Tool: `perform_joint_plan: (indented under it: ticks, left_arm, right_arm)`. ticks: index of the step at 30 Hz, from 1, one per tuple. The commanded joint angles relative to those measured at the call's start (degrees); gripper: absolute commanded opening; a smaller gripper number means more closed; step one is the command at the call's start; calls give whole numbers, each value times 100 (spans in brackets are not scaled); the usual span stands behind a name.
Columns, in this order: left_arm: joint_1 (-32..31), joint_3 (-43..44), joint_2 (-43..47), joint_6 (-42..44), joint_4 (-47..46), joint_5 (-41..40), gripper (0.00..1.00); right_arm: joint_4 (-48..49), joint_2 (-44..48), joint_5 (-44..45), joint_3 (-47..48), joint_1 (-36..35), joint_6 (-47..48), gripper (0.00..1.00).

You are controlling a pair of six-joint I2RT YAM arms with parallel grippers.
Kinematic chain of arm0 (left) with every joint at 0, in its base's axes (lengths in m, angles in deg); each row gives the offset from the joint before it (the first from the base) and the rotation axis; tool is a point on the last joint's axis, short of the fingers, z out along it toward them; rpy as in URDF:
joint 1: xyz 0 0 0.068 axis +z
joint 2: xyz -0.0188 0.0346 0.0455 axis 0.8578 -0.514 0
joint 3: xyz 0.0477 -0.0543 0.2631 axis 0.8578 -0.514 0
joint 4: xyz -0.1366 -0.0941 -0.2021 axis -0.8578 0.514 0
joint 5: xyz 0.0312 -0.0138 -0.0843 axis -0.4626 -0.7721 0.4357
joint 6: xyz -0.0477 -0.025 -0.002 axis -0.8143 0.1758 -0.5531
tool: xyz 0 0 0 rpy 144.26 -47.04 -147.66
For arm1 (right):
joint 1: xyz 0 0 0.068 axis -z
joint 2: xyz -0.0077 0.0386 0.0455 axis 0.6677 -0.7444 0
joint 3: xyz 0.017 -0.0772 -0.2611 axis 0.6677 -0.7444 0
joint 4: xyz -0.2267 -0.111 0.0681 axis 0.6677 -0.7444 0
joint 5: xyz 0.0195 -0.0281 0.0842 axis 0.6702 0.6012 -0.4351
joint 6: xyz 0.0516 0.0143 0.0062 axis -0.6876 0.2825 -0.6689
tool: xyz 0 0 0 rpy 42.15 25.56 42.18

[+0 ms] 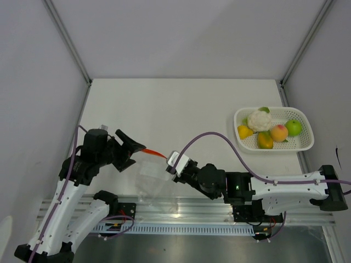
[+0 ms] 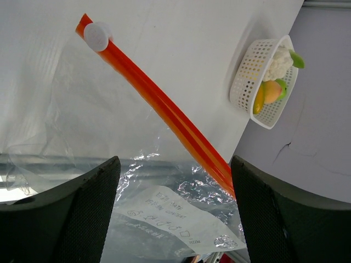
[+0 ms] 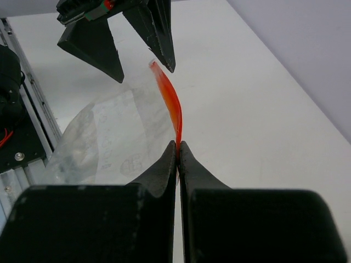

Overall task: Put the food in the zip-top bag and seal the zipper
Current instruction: Open the zipper of the food storage bag.

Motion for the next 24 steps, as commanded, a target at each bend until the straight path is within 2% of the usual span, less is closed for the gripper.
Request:
perform_joint_plan:
  ticks: [1, 13, 19, 24]
  left_arm:
    - [-15, -13, -81, -31, 13, 223, 83]
    - [-59, -269, -99, 136, -58, 153, 73]
    - [-59, -190, -292, 189, -110, 293, 78]
    - [-67, -40, -81, 101, -75, 153, 80]
  right_arm:
    - [87, -59, 357, 264, -120, 220, 0]
    - [113, -147, 664, 326, -331, 458, 0]
    - [52, -191, 708, 422, -410, 572, 0]
    - [-71, -261, 743, 510, -489, 625, 0]
